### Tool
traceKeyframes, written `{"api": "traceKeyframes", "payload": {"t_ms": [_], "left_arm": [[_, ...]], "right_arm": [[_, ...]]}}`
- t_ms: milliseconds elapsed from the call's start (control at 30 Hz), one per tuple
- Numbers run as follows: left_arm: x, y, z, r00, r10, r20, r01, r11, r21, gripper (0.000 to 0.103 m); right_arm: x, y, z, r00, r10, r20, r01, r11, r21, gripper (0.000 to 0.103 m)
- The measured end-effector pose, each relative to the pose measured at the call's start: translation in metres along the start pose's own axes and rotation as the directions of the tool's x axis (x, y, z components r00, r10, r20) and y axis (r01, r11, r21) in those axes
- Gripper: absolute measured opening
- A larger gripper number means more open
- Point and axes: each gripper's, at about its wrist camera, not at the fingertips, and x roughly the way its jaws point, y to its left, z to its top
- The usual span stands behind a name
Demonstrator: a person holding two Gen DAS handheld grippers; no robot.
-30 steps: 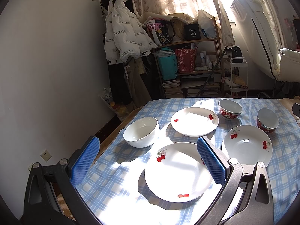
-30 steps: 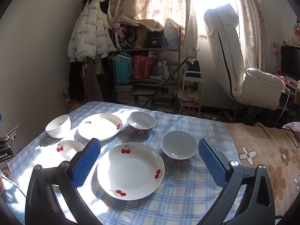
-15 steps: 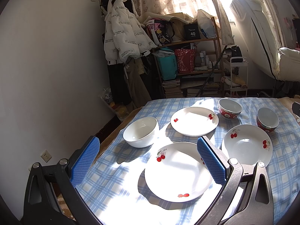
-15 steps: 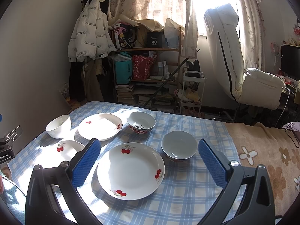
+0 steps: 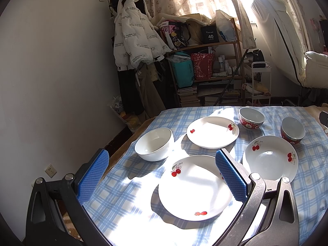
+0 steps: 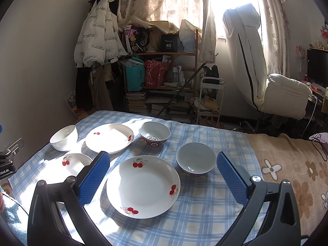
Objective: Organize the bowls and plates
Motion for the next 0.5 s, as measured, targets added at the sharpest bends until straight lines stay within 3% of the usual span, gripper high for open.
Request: {"api": "traceKeyframes", "payload": {"t_ms": [500], "left_arm": [[0.0014, -0.0017, -0.0009, 1.000, -0.001, 0.000, 0.001, 1.000, 0.003, 0.102]], "right_arm": [[0.0032, -0.0030, 0.0012, 1.000, 0.005, -0.010, -0.005, 1.000, 0.008, 0.103]]}}
